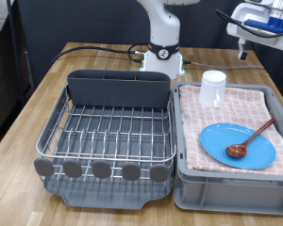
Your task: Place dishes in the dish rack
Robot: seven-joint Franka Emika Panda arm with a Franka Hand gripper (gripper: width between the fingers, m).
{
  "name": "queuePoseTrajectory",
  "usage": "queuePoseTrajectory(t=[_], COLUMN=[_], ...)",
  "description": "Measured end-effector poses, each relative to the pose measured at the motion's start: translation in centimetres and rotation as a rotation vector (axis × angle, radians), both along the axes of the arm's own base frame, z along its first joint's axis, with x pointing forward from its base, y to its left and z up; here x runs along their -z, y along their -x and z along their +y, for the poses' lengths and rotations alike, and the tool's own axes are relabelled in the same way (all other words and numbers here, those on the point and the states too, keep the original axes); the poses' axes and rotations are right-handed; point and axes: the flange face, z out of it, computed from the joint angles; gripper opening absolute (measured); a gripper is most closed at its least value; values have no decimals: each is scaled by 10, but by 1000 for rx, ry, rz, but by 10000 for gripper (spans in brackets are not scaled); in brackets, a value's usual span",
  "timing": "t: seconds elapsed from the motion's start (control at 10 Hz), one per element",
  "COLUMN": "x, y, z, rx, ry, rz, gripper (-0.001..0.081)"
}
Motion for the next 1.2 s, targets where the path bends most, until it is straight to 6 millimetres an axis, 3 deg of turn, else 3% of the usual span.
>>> queuePoseTrajectory(t=[0.7, 1.2], x=[64, 97], y=[-18, -28], z=[6, 9], rx=[23, 21], ry=[-63, -57], rz=[-17, -32], gripper=[802, 802])
